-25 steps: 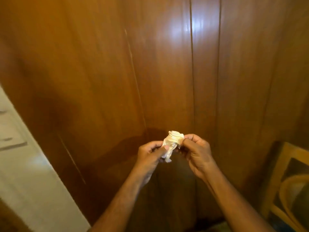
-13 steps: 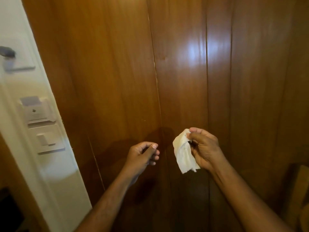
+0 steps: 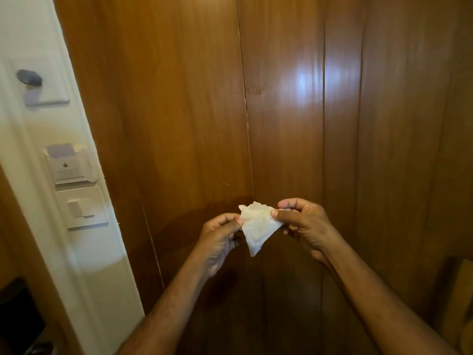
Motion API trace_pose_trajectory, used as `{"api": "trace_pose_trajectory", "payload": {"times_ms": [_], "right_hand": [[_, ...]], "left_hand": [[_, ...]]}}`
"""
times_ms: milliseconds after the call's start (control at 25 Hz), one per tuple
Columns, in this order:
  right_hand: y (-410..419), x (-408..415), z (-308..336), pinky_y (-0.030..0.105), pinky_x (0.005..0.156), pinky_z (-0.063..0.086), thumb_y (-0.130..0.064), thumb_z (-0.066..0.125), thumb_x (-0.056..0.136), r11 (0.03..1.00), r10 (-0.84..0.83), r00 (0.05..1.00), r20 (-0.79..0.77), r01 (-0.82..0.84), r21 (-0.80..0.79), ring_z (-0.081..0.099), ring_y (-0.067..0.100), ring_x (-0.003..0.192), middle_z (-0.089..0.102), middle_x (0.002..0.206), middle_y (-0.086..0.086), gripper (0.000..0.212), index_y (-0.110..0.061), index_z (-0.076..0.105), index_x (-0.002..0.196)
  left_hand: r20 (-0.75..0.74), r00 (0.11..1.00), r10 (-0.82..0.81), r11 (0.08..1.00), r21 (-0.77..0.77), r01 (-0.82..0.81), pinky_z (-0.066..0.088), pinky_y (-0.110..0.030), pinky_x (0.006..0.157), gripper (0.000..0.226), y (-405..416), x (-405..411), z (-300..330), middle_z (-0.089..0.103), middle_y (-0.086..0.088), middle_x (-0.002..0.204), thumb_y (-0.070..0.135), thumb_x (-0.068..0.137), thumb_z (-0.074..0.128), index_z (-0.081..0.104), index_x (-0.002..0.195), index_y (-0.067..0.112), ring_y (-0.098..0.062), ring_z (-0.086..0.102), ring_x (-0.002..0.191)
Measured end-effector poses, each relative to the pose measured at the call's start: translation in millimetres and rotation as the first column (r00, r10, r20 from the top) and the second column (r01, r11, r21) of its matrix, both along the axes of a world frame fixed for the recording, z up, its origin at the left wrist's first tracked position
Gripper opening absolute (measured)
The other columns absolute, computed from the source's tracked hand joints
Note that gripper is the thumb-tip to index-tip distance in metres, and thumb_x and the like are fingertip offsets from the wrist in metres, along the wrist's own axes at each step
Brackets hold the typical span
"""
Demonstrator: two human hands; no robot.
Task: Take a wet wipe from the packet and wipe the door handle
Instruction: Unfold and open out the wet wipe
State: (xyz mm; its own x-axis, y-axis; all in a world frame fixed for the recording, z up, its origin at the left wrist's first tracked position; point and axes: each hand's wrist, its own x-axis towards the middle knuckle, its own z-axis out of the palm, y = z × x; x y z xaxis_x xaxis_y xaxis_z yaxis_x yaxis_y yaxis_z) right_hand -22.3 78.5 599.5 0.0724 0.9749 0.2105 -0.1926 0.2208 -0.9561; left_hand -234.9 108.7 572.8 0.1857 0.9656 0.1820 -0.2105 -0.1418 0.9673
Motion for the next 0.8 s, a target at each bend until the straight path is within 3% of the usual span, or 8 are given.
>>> {"api": "trace_pose_trajectory", "payload": {"times_ms": [120,240,480,640,800], "right_hand": [[1.5,-1.3,-3.1,0.024,0.049,0.053,-0.008,0.076,0.081,0.999,0.026,0.999,0.030,-0.025,-0.029,0.074,0.018,0.073,0.076,0.096,0.011,0.016,-0.008,0.075,0.097],[3.3,3.4,-6.3,0.024,0.045,0.048,-0.017,0.075,0.084,0.999,0.017,0.998,0.060,-0.014,-0.049,0.063,0.013,0.055,0.074,0.080,0.010,0.014,-0.004,0.075,0.087],[5.2,6.8,-16.9,0.026,0.047,0.046,-0.043,0.066,0.088,0.995,-0.090,0.916,0.390,0.099,-0.003,0.056,0.012,0.043,0.062,0.053,0.002,0.041,-0.008,0.061,0.065],[7.6,-9.1,-29.2,0.030,0.058,0.050,-0.041,0.061,0.092,0.999,0.026,0.922,0.385,-0.010,-0.043,0.059,0.013,0.052,0.061,0.060,0.001,0.040,-0.011,0.058,0.066],[9.1,-25.4,-46.8,0.034,0.069,0.052,-0.045,0.062,0.085,0.997,0.066,0.958,0.279,-0.054,-0.048,0.063,0.022,0.068,0.067,0.080,0.020,0.045,-0.002,0.058,0.074]], "left_hand": [[-0.041,0.994,0.098,0.995,0.030,-0.097,0.064,-0.030,0.072,0.021,-1.0,-1.3,-0.8,0.083,0.000,0.093,0.009,0.094,0.072,0.083,0.079,0.020,-0.015,0.079,0.089],[-0.024,0.978,0.208,0.978,0.008,-0.208,0.065,-0.029,0.071,0.012,2.1,-7.7,-3.3,0.081,-0.002,0.087,0.008,0.095,0.072,0.078,0.086,0.013,-0.018,0.078,0.087],[0.065,0.972,0.225,0.974,-0.049,-0.222,0.059,-0.034,0.079,0.021,4.7,-13.2,3.0,0.071,-0.010,0.102,0.019,0.110,0.048,0.066,0.101,0.013,-0.021,0.071,0.096],[-0.176,0.960,0.218,0.976,0.049,-0.213,0.056,-0.023,0.061,0.021,-3.2,-13.2,11.6,0.064,-0.005,0.104,0.034,0.111,0.044,0.061,0.106,0.023,-0.019,0.066,0.092],[-0.328,0.925,0.190,0.980,0.122,-0.158,0.053,-0.027,0.069,0.019,-12.8,-18.7,25.9,0.063,-0.006,0.109,0.039,0.110,0.044,0.058,0.106,0.026,-0.022,0.067,0.096]]}}
